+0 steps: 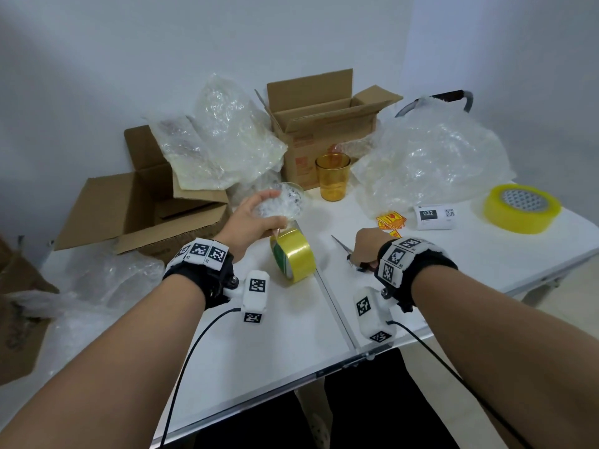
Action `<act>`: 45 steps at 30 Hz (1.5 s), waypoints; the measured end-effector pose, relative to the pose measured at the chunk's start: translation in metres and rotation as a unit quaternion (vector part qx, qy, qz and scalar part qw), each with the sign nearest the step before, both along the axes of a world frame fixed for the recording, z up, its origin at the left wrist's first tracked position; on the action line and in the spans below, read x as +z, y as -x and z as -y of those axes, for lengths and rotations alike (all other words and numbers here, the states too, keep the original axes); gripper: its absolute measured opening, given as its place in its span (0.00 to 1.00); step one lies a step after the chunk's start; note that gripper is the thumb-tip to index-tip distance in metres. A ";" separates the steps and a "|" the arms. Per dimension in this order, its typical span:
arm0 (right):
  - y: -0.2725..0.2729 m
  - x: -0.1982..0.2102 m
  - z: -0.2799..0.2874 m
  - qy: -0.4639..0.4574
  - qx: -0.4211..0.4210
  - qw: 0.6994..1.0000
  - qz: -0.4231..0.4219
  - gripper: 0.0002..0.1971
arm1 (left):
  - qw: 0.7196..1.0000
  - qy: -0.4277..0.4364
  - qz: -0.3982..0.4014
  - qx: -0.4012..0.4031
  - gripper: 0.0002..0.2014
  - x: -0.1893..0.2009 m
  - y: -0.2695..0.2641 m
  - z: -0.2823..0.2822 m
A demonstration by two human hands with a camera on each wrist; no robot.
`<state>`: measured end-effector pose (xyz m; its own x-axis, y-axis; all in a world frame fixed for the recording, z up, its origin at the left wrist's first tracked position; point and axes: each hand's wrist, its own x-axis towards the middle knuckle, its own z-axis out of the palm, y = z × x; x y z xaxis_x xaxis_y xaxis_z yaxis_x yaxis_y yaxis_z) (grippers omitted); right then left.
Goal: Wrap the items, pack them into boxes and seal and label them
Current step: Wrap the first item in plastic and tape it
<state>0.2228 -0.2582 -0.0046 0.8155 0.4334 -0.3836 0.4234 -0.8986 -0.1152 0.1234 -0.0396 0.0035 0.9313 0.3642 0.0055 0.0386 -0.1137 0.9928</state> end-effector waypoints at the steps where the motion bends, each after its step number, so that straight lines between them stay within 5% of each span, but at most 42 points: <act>1: -0.001 0.003 0.000 0.010 0.001 1.000 -0.010 0.14 | 1.000 0.009 0.001 -0.007 0.25 0.001 -0.001 0.001; 6: -0.009 0.008 0.003 0.010 0.034 0.998 -0.047 0.11 | 1.000 -0.019 -0.005 0.000 0.16 0.001 -0.004 0.000; 10: -0.013 0.011 0.010 -0.196 -0.027 0.968 -0.154 0.12 | 0.999 -0.047 -0.014 -0.012 0.16 0.002 -0.007 -0.004; 12: -0.018 0.017 0.013 -0.227 -0.024 0.957 -0.178 0.12 | 0.998 -0.060 -0.020 -0.017 0.16 0.006 -0.009 -0.004; 17: -0.024 0.033 0.021 -0.140 0.030 0.967 -0.213 0.13 | 0.998 -0.061 -0.032 0.004 0.20 0.013 -0.015 0.001; 22: -0.012 0.060 0.022 0.002 0.093 0.975 -0.201 0.26 | 0.996 -0.076 -0.040 0.012 0.21 0.015 -0.017 0.004; 28: -0.022 0.065 0.004 -0.066 0.128 0.975 -0.172 0.19 | 0.994 -0.095 -0.047 0.007 0.20 0.019 -0.016 0.006; 45: -0.029 0.064 -0.036 -0.063 0.203 0.965 -0.157 0.15 | 0.994 -0.106 -0.037 0.001 0.21 0.015 -0.018 0.009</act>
